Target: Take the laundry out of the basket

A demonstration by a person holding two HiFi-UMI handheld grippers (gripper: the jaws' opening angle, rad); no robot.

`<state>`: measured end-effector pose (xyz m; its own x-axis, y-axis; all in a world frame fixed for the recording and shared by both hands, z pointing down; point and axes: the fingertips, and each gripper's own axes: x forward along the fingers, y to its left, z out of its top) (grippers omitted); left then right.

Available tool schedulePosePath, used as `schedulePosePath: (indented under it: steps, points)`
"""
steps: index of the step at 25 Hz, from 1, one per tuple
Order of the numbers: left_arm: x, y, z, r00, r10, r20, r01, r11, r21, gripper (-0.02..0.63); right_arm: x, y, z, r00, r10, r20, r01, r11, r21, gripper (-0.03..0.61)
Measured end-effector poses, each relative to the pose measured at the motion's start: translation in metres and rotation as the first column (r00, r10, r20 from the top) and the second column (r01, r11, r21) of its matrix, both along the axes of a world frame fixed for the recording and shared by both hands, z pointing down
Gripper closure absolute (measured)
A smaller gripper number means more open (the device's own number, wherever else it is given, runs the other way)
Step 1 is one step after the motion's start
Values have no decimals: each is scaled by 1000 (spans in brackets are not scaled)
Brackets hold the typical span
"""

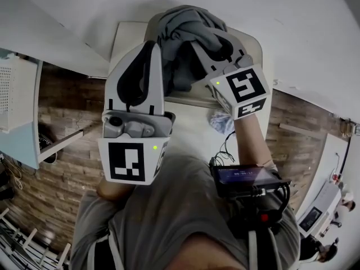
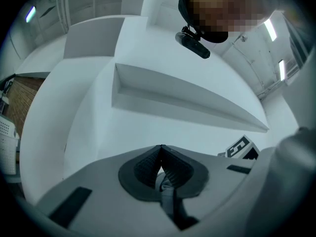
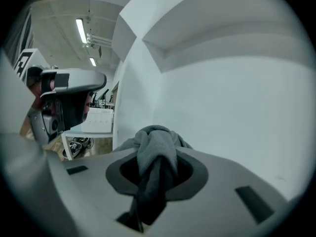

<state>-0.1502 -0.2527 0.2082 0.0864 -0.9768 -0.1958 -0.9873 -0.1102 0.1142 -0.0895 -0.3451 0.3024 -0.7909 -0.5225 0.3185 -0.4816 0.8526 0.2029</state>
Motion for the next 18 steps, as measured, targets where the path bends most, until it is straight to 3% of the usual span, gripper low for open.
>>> schedulePosePath:
  steps: [11, 18]
  points:
    - [20, 51, -30, 999, -13, 49, 9, 997, 77, 606, 27, 37, -116, 983, 35, 181, -74, 975, 210, 489]
    - [21, 87, -52, 996, -38, 77, 28, 991, 128, 606, 36, 76, -185, 965, -15, 261, -68, 949, 308, 491]
